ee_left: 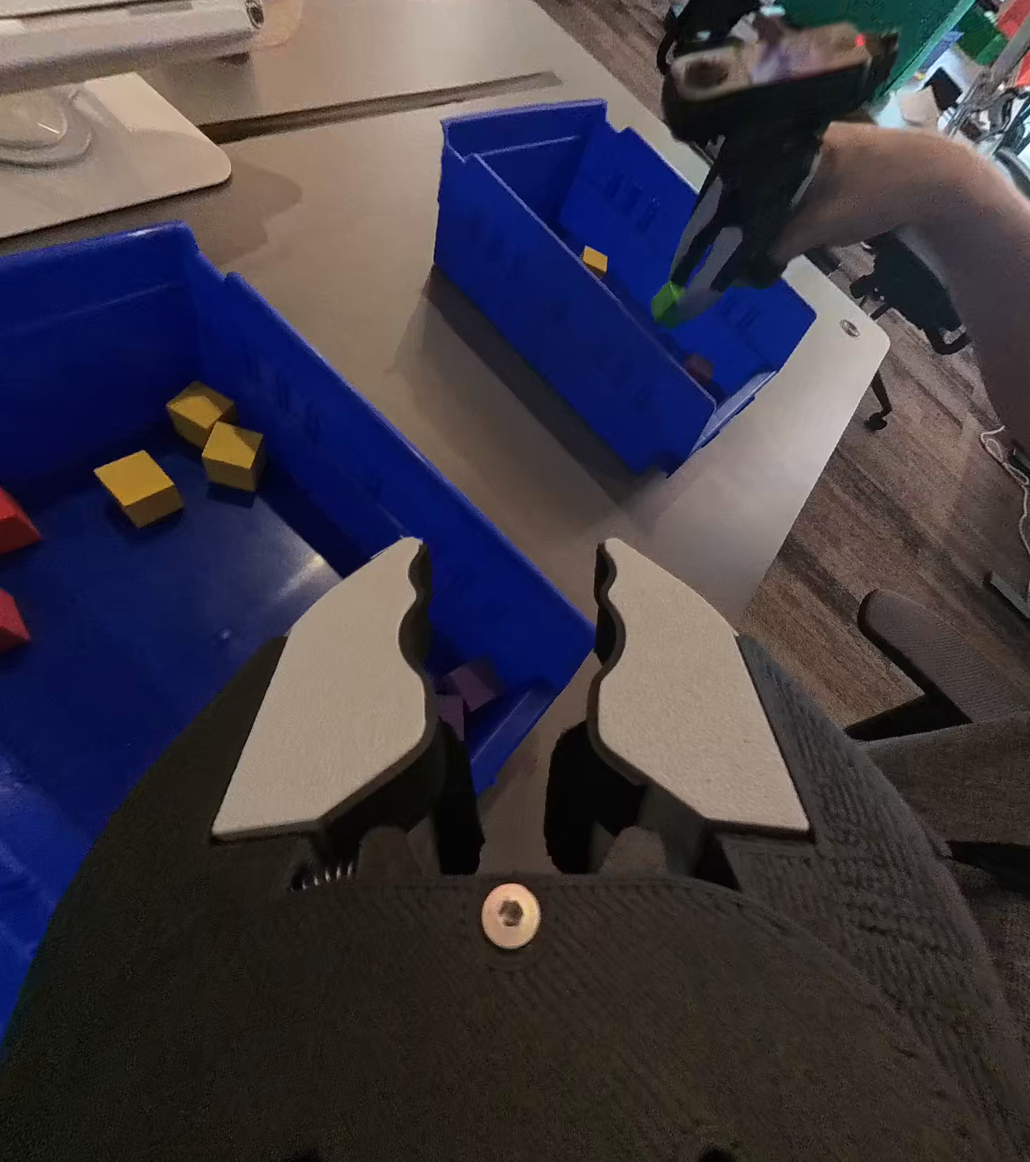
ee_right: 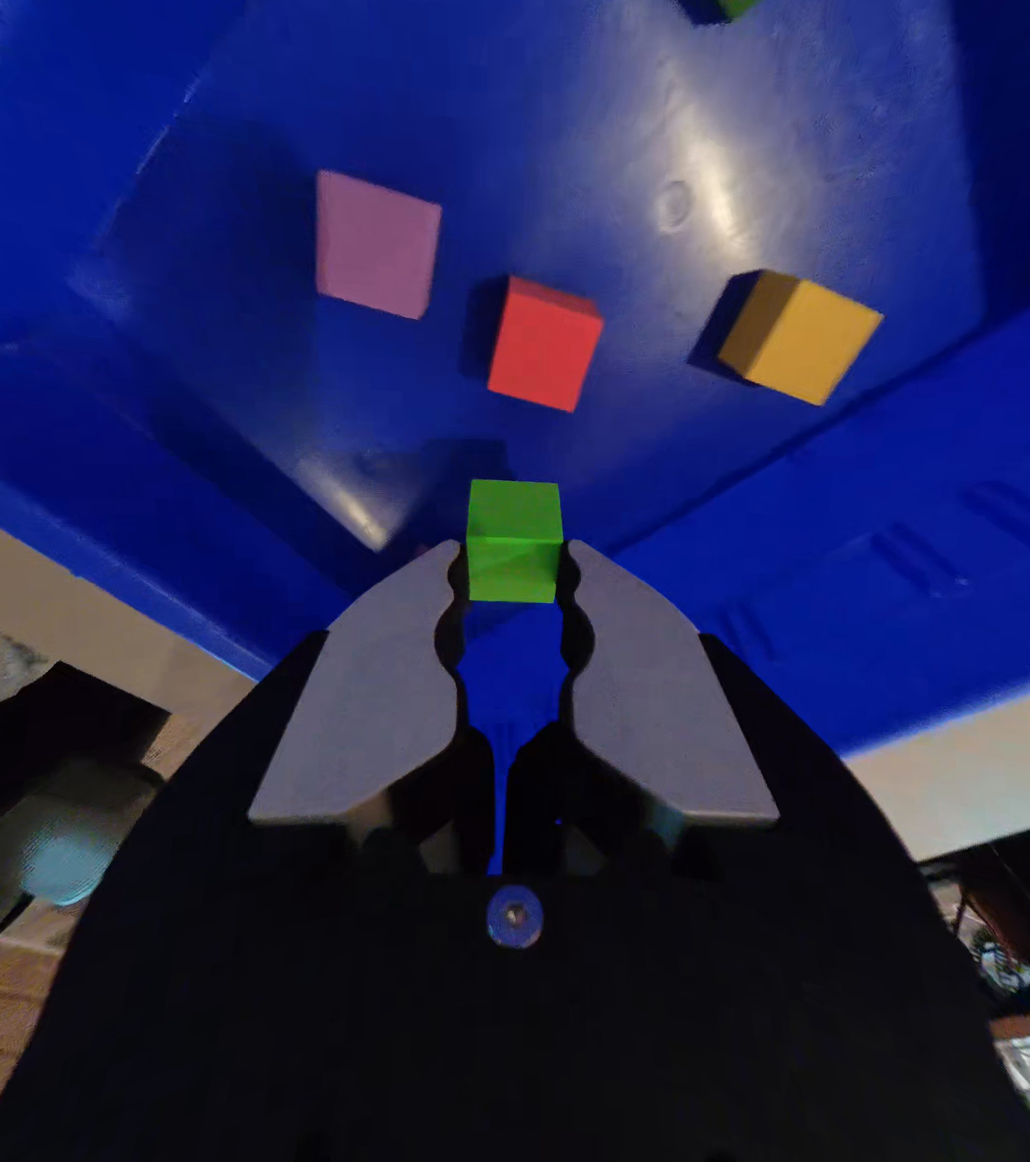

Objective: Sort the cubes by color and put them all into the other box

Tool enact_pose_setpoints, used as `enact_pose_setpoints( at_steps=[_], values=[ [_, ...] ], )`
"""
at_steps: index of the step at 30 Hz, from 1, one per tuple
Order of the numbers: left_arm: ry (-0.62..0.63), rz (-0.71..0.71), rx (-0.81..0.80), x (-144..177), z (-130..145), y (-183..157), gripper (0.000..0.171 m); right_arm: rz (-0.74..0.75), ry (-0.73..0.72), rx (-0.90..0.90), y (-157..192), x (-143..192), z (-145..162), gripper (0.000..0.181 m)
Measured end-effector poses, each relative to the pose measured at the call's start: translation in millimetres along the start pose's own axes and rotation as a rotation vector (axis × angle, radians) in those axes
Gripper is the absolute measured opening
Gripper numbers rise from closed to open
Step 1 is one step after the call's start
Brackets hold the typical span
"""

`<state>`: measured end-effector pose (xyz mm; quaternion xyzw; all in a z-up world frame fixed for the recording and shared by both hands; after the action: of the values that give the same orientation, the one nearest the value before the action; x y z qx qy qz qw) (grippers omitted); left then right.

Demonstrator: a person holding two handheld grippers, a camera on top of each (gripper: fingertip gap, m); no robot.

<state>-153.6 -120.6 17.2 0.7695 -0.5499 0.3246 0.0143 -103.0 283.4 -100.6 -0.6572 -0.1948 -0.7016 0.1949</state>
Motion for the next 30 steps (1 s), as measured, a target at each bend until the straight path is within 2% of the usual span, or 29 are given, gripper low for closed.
enact_pose_setpoints(
  at_steps=[2, 6, 12, 14, 17, 21, 23, 26, 28, 30],
  values=[
    [-0.04, 0.009, 0.016, 4.8, -4.7, 1.9, 0.051, -0.041, 0.002, 0.003, 7.8, -7.6, -2.6, 0.027],
    [-0.031, 0.006, 0.019, 4.7, -3.6, 5.4, 0.051, -0.151, -0.013, 0.026, 35.5, -13.5, -10.6, 0.027],
    [-0.023, -0.003, 0.017, 0.9, -3.0, 6.9, 0.051, -0.146, 0.068, 0.039, 46.1, -30.4, -11.5, 0.028],
    [-0.007, -0.027, 0.011, -1.5, -1.3, 10.6, 0.051, -0.147, 0.09, 0.019, 46.6, -33.5, -10.7, 0.044],
    [0.037, -0.153, -0.013, -1.1, -0.5, 33.2, 0.052, -0.141, 0.05, 0.014, 45.7, -21.8, -12.1, 0.051],
    [0.115, -0.391, -0.057, 2.9, -13.1, 80.4, 0.052, -0.078, -0.075, 0.003, 39.5, 14.5, -14.7, 0.049],
    [0.2, -0.4, -0.139, -12.6, -17.5, 90.9, 0.051, -0.007, -0.182, 0.017, 40.2, 39.3, -18.1, 0.046],
    [0.457, -0.378, -0.457, -51.4, -7.6, 111.3, 0.047, 0.056, -0.353, 0.085, 56.7, 69.5, -23.7, 0.041],
    [0.621, -0.368, -0.692, -71.9, 2.0, 131.2, 0.045, 0.09, -0.408, 0.11, 68.5, 77.2, -22.0, 0.04],
    [0.748, -0.336, -0.846, -86.2, 11.2, 147.2, 0.046, 0.122, -0.425, 0.15, 80.7, 75.9, -17.8, 0.041]
  ],
)
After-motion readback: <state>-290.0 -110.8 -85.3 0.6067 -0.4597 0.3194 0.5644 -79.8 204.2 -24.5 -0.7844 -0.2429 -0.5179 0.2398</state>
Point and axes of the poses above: each gripper's, where its closed fingertips meet, x back along the fingers, z out of its underside, y = z × x across the jaws, the point moved 2 cm from there along x, back along the fingers, and after that the axes turned 2 degrees about -z, right-handed, at the moved point
